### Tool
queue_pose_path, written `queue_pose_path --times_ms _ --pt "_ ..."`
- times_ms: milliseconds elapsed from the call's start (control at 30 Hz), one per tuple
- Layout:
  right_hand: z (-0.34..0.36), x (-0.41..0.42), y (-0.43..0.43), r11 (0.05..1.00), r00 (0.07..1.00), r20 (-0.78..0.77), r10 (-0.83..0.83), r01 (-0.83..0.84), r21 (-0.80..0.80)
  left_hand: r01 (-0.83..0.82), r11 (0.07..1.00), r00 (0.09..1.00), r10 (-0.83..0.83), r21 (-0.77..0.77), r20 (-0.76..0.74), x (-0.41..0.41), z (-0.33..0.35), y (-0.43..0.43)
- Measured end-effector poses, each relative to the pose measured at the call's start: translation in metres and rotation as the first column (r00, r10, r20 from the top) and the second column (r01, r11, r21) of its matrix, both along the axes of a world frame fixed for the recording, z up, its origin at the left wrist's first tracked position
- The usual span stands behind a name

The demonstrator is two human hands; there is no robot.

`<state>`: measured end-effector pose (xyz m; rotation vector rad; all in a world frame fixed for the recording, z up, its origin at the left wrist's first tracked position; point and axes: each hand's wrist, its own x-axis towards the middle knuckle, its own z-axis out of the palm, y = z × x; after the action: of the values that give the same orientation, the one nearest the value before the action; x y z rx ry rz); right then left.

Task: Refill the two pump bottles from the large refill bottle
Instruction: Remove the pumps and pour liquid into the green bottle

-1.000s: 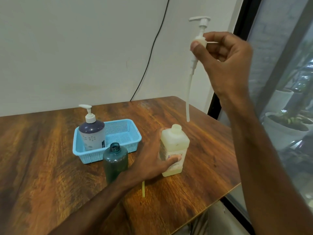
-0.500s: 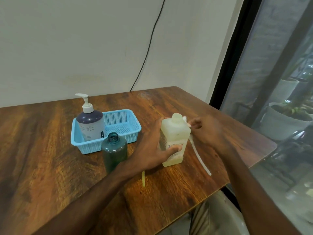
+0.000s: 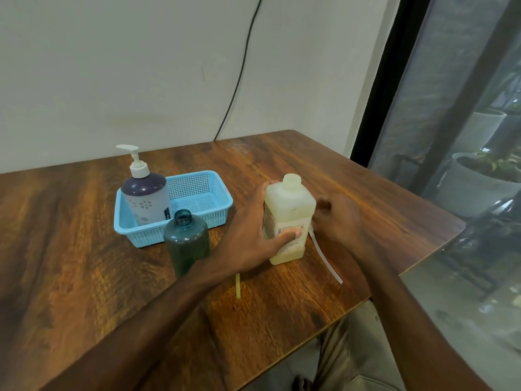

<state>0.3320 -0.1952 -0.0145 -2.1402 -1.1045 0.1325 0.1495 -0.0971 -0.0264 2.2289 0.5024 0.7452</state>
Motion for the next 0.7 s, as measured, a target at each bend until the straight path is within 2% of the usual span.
queue_pose_path --times_ms 100,233,300,400,533,700 --pt "0.002 -0.012 -0.019 0.997 0.998 -0.056 -0.005 0.009 0.083 0.000 1.000 1.000 0.000 0.006 -0.004 -0.002 0.002 -0.002" --pt "-0.001 -0.034 -0.043 0.975 0.959 -0.175 0.223 -0.217 0.055 -0.036 0.999 0.999 0.038 0.032 -0.033 -0.003 0.005 -0.008" --pt "-0.005 -0.045 -0.045 0.965 0.939 -0.223 0.264 -0.253 0.075 -0.090 0.993 0.994 0.095 0.081 -0.058 -0.005 0.005 -0.015" --pt "-0.012 -0.061 -0.038 0.965 0.940 -0.251 0.232 -0.190 0.181 -0.175 0.967 0.982 0.185 0.186 -0.035 -0.016 0.005 -0.031" --pt "-0.020 -0.076 -0.023 0.956 0.969 -0.207 0.134 -0.071 0.284 -0.214 0.941 0.976 0.197 0.262 0.090 -0.047 0.012 -0.050" --pt "-0.027 -0.083 -0.005 0.941 0.974 -0.224 0.035 0.043 0.335 -0.404 0.797 0.909 0.296 0.449 0.294 -0.095 0.003 -0.042"
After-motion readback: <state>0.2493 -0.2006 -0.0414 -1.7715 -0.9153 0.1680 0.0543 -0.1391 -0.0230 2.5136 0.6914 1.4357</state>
